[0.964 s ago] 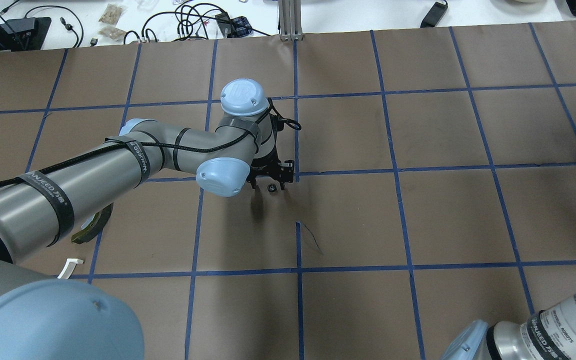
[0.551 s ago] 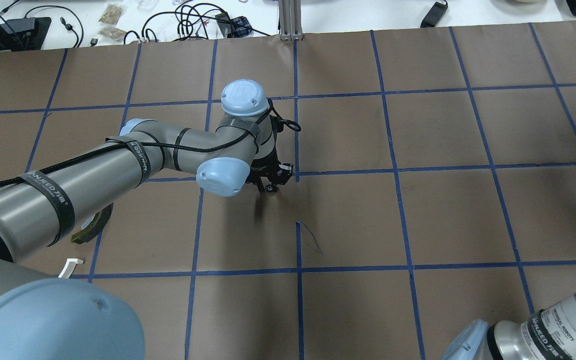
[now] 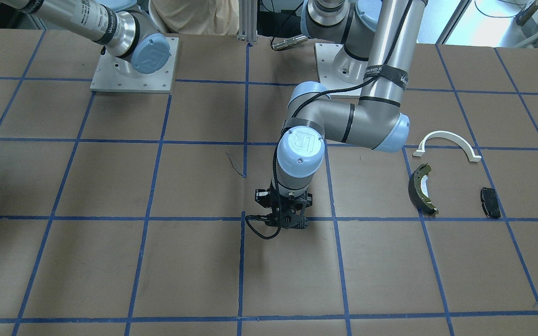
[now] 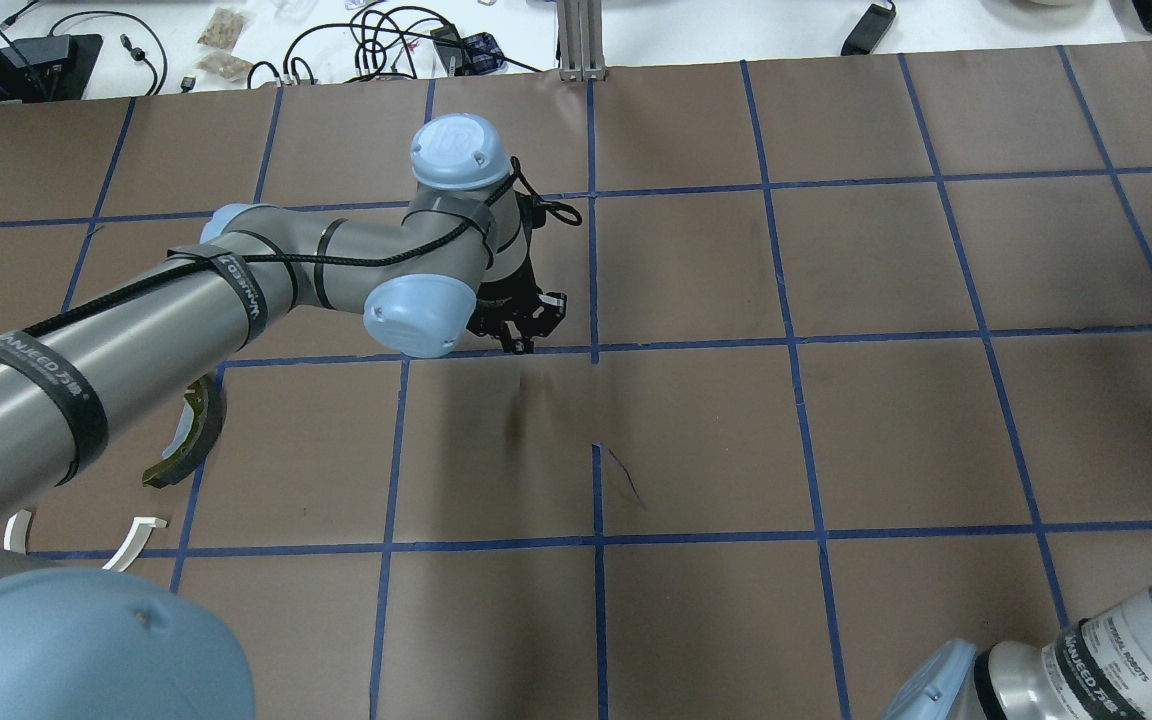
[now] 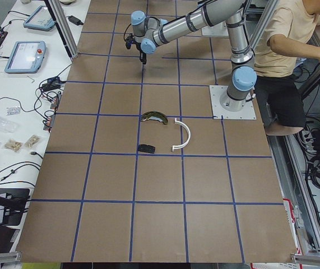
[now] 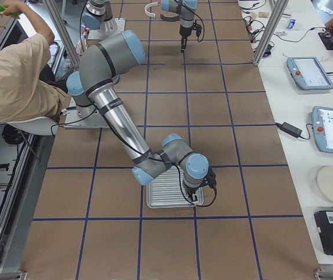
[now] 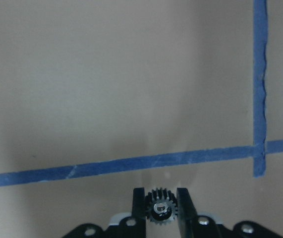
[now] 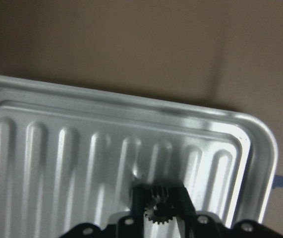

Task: Place bearing gear from tray to pile

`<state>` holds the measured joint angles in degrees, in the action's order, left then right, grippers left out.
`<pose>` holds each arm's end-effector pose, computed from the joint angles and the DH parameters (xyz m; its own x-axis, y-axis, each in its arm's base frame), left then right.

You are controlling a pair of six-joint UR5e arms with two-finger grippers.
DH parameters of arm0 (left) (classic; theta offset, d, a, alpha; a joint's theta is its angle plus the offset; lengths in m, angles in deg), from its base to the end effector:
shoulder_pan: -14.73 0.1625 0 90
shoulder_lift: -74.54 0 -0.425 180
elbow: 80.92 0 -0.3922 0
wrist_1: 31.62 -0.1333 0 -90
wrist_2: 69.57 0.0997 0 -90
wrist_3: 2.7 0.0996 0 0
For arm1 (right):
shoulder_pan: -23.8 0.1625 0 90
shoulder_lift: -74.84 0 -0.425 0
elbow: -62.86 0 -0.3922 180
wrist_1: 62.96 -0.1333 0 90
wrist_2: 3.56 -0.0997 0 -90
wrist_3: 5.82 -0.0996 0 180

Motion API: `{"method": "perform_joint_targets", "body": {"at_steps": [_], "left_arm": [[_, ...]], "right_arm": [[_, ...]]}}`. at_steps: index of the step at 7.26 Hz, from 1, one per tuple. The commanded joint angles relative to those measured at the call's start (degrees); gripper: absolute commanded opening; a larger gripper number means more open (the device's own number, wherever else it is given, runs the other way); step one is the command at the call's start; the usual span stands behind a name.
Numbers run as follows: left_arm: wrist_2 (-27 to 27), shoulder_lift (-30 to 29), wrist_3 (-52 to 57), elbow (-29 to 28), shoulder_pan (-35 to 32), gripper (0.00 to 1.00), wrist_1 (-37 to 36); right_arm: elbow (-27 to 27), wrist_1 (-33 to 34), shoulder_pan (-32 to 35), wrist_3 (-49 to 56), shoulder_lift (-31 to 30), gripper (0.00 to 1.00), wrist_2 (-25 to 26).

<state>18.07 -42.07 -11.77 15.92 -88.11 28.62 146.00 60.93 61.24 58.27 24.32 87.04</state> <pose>-0.2697 -0.5649 0.2206 -0.9975 0.0633 0.0304 0.0653 0.9954 0.0700 -0.4773 -0.5320 0.1818 -0.9795 -0.1997 0.0245 -0.1998 0.9798 -0.0003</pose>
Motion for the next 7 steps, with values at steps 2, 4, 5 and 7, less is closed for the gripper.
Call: {"method": "perform_joint_targets", "body": {"at_steps": [2,4,5,7], "left_arm": [[0.8,2.4,9.5,-9.3,11.9,0.00,15.2],[4.1,4.8,21.8,-8.5,21.7,0.00,18.1],[5.6,5.3,25.6,-8.2,25.3,0.00,18.7],[6.0,5.9,32.3,-6.9,33.9,0.00,19.7]], "right_arm": [[-0.1,-0.4,0.5,-1.1,-2.1,0.00,0.5],[0.5,-4.3,7.2,-9.0,-7.5,0.00,0.5],[0.5,-7.8,12.9,-16.7,-9.4,0.00,0.5],[0.7,-11.1,27.7,-36.1,-10.4,0.00,0.6]]}}
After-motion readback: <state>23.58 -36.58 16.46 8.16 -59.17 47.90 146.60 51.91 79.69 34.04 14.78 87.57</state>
